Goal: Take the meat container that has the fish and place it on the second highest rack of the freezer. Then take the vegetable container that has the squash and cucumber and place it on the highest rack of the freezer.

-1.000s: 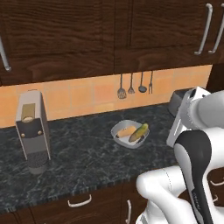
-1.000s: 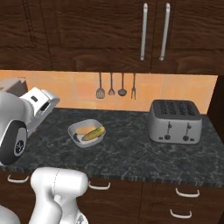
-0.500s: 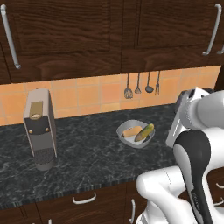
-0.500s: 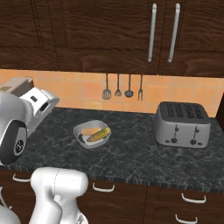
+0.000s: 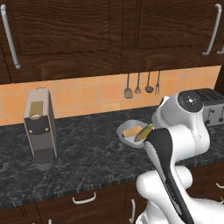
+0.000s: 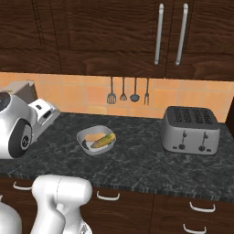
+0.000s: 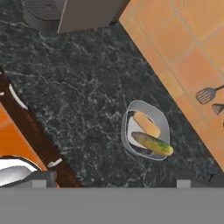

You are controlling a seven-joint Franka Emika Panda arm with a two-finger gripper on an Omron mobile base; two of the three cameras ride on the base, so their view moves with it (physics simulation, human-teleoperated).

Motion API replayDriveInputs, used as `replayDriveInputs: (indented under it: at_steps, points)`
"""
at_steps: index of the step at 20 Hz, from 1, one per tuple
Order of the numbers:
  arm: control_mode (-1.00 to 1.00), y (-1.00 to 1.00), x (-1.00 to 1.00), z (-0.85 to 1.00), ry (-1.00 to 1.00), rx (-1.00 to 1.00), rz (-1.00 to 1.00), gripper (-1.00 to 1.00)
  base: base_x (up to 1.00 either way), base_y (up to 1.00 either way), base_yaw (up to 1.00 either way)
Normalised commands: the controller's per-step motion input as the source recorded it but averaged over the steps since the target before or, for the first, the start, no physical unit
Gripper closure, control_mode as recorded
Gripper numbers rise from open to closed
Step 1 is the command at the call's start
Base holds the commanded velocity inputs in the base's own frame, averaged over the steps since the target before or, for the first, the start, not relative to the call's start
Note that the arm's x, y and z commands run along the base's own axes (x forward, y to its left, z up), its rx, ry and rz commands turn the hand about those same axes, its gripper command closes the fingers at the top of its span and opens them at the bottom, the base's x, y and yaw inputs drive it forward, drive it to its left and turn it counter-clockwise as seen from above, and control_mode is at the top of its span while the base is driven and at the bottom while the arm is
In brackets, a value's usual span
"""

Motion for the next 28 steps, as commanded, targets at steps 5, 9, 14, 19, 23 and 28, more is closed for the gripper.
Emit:
replayDriveInputs:
  at_steps: [5, 9, 14, 19, 23, 28]
  points:
    - [-1.0, 0.03, 0.51, -0.61, 0.13, 0.02, -0.04, -1.0, 0.0, 0.0, 0.0]
    - [-1.0, 0.0, 0.69, -0.53, 0.12, 0.01, -0.19, -1.0, 0.0, 0.0, 0.0]
    - [-1.0, -0.1, 0.78, -0.51, 0.21, 0.04, -0.1, -1.0, 0.0, 0.0, 0.0]
    - [-1.0, -0.03, 0.76, -0.51, 0.27, 0.05, 0.0, -1.0, 0.0, 0.0, 0.0]
    - [-1.0, 0.0, 0.63, -0.66, 0.04, 0.0, 0.0, -1.0, 0.0, 0.0, 0.0]
    - [-1.0, 0.0, 0.49, -0.67, 0.0, 0.0, 0.0, -1.0, 0.0, 0.0, 0.0]
